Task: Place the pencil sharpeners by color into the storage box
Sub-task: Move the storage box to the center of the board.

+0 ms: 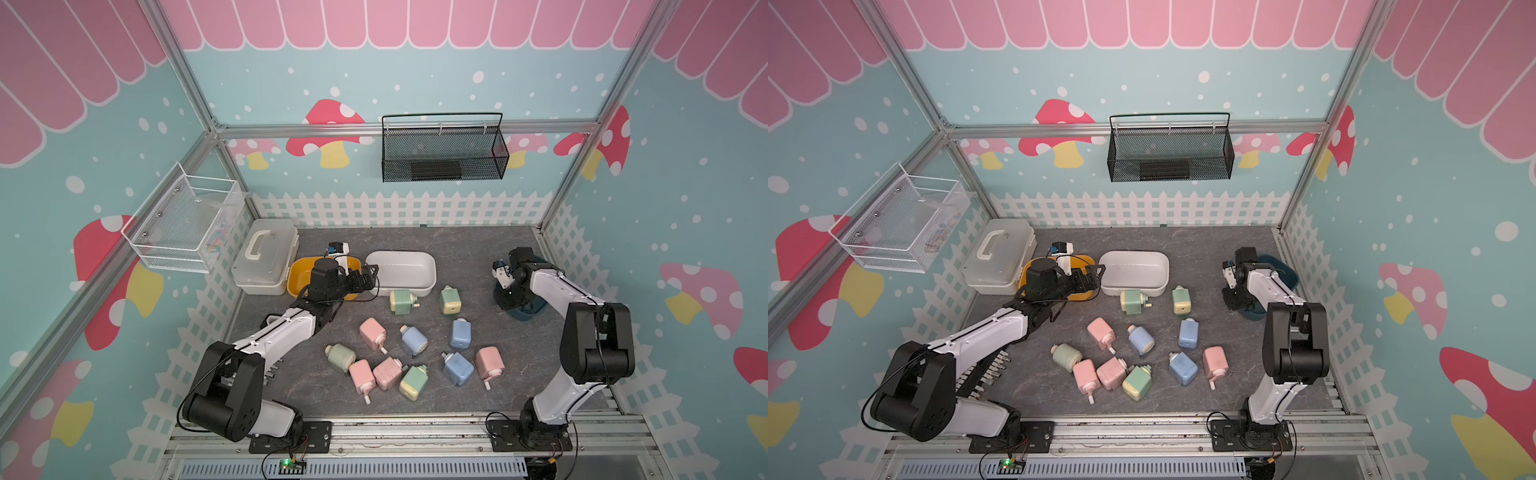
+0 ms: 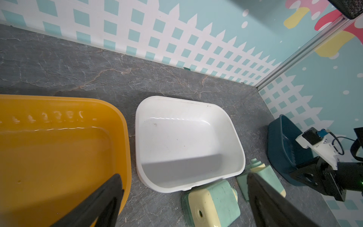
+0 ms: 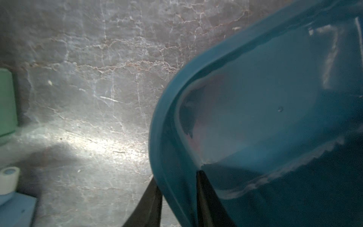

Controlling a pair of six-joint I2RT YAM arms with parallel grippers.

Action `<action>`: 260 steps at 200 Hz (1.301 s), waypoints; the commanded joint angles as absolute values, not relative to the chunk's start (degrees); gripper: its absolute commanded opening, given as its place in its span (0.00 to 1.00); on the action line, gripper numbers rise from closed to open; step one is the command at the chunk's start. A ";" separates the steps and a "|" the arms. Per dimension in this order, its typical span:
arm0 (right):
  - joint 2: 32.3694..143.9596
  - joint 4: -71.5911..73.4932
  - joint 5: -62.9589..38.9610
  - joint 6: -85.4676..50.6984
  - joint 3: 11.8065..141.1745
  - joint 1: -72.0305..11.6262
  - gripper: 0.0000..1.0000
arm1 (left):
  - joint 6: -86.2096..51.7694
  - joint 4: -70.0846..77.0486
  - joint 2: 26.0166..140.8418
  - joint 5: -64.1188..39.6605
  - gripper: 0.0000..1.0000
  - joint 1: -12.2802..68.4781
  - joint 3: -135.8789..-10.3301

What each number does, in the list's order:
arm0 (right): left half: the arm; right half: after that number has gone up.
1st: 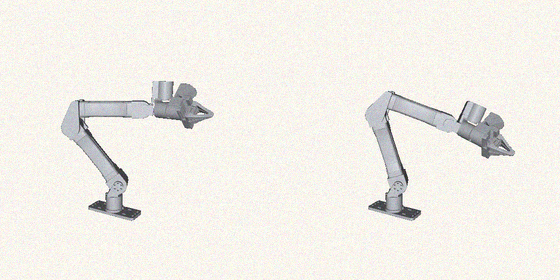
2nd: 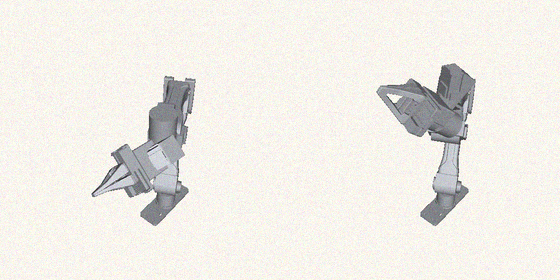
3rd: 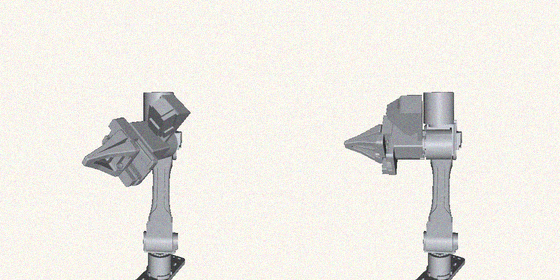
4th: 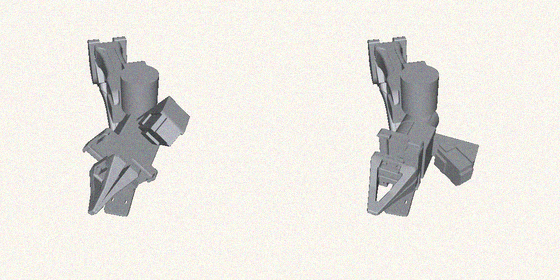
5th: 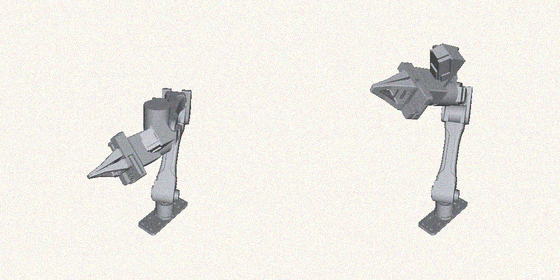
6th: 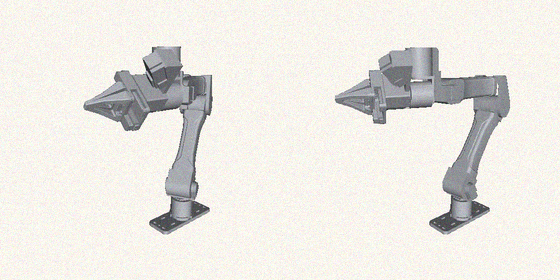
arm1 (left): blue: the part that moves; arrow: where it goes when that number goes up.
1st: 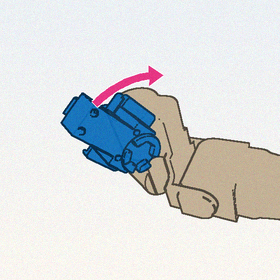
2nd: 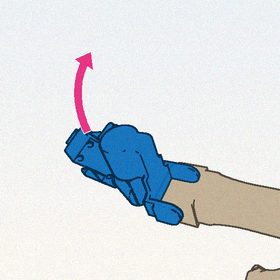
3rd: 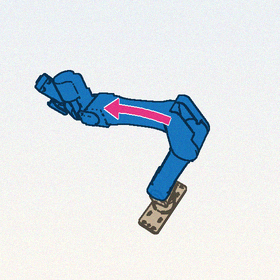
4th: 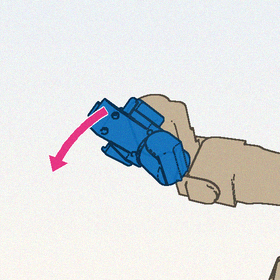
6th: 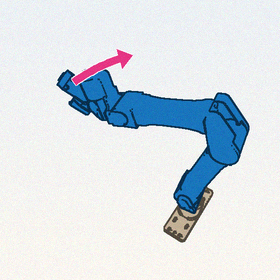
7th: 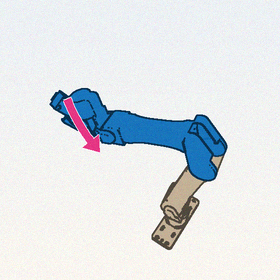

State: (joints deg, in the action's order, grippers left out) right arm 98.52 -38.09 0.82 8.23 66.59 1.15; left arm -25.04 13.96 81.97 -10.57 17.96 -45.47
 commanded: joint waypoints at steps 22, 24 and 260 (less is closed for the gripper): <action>98.83 -37.92 -3.89 9.76 68.36 1.49 0.15 | -23.75 13.71 80.97 -10.02 0.99 17.56 -45.11; 98.89 -37.96 -3.96 9.84 68.44 1.49 0.15 | -23.73 13.60 81.00 -10.02 0.99 17.57 -45.09; 115.75 -31.76 -25.73 -15.49 87.10 -4.90 0.00 | -26.29 -2.26 91.37 -1.90 0.99 17.35 -56.28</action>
